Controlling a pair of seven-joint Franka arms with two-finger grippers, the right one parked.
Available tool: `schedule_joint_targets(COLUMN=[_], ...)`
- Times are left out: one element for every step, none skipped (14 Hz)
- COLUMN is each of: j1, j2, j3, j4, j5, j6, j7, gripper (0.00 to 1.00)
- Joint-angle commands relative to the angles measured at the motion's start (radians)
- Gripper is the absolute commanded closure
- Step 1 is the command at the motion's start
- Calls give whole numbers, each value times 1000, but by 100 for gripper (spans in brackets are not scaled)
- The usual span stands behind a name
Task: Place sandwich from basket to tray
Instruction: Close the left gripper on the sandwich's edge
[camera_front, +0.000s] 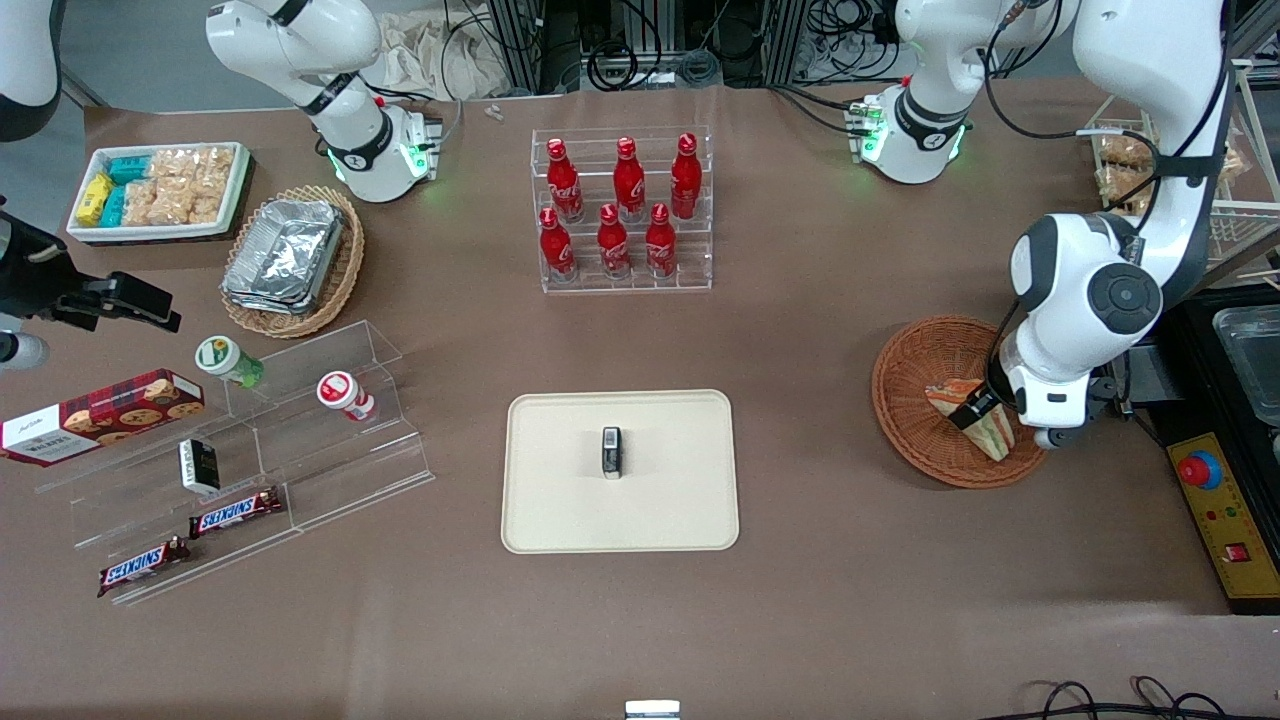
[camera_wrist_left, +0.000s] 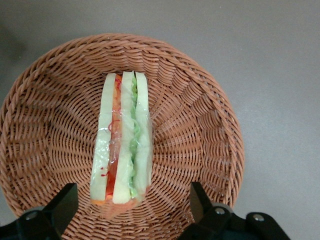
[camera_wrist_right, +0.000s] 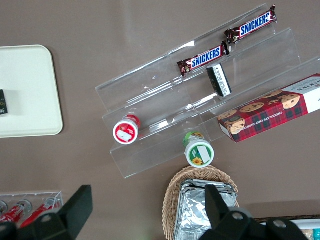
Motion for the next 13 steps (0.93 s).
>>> schedule_joint_targets(j1=[0, 0, 0, 0, 0, 0, 0, 0, 0, 0, 0, 0, 0], j2=[-25, -24, -16, -10, -1, 11, 24, 33, 45, 59, 64, 65, 65], j3=[5, 5, 5, 5, 5, 7, 13, 17, 19, 19, 19, 19, 19], j4=[-47, -50, -55, -63, -78, -80, -78, -77, -78, -77, -75, -72, -72], j5=[6, 6, 6, 6, 6, 6, 6, 6, 6, 7, 10, 10, 12], j6=[41, 46, 56, 84, 116, 130, 133, 147, 173, 190, 193, 193, 193], j7=[-17, -16, -16, -16, -13, -13, -13, -9, 0, 3, 3, 3, 3], gripper=[1, 1, 1, 1, 1, 1, 1, 1, 2, 7, 17, 26, 43])
